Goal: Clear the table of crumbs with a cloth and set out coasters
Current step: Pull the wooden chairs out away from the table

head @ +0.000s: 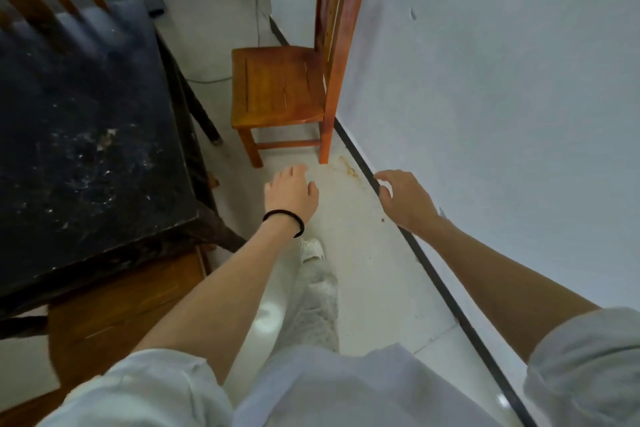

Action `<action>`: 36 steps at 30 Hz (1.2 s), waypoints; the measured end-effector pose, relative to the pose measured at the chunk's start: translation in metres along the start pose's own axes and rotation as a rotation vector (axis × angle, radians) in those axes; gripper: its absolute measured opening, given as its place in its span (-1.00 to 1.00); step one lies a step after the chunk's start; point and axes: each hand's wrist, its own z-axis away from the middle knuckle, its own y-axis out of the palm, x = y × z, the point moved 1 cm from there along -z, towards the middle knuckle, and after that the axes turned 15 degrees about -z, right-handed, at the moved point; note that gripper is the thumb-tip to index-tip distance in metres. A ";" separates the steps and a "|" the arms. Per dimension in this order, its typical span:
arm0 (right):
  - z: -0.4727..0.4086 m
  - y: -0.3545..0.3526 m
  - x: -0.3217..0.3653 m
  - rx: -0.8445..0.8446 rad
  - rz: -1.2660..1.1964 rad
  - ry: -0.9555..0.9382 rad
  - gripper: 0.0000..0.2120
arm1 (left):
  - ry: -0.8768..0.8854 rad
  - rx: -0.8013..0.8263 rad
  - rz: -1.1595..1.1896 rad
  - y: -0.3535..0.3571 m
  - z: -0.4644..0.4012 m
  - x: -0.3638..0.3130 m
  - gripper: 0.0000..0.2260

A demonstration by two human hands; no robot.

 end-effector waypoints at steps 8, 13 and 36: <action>-0.174 -0.029 0.013 -0.003 -0.049 0.018 -0.67 | -0.023 -0.005 0.264 -0.025 -0.170 -0.020 -0.69; -0.259 -0.058 0.024 -0.086 -0.155 0.009 -0.66 | -0.015 -0.014 0.462 -0.058 -0.252 -0.044 -0.71; -0.508 -0.126 0.037 -0.287 -1.001 0.352 -0.72 | -0.264 0.395 1.284 -0.147 -0.516 -0.135 -0.26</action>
